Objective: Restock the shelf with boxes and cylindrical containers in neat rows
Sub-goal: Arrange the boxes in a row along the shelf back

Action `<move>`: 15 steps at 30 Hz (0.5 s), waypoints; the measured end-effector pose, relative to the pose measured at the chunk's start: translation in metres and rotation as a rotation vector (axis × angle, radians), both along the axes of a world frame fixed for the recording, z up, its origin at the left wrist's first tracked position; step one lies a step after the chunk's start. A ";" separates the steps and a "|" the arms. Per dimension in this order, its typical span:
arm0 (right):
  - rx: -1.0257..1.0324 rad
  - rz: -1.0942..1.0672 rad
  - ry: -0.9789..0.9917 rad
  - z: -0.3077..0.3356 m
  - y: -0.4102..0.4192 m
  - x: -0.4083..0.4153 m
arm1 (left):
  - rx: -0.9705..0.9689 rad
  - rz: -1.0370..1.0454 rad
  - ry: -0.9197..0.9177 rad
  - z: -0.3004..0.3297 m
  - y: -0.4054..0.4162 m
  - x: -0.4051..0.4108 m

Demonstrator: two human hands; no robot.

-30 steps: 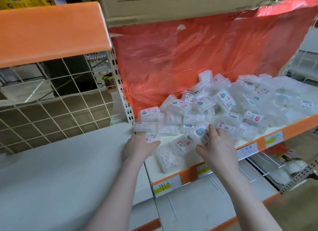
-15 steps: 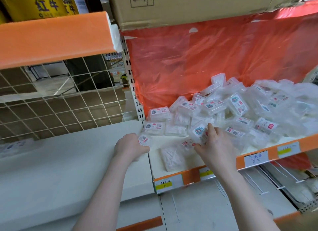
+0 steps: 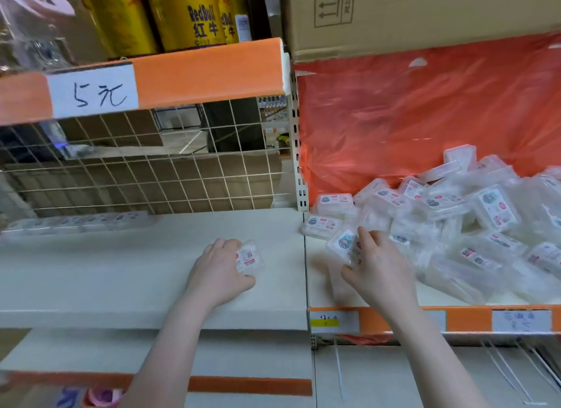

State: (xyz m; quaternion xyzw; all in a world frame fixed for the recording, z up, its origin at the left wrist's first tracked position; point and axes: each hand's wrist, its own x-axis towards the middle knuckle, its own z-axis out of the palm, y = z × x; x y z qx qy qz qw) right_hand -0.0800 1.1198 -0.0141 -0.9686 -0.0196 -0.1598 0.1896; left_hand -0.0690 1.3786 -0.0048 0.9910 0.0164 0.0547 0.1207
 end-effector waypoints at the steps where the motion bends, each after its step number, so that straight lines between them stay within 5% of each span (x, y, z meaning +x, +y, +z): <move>1: -0.016 0.026 0.000 0.001 0.006 0.000 | -0.003 0.002 -0.008 0.000 0.008 -0.004; 15: -0.131 0.254 0.042 0.016 0.151 0.005 | 0.001 0.060 -0.050 0.011 0.158 -0.051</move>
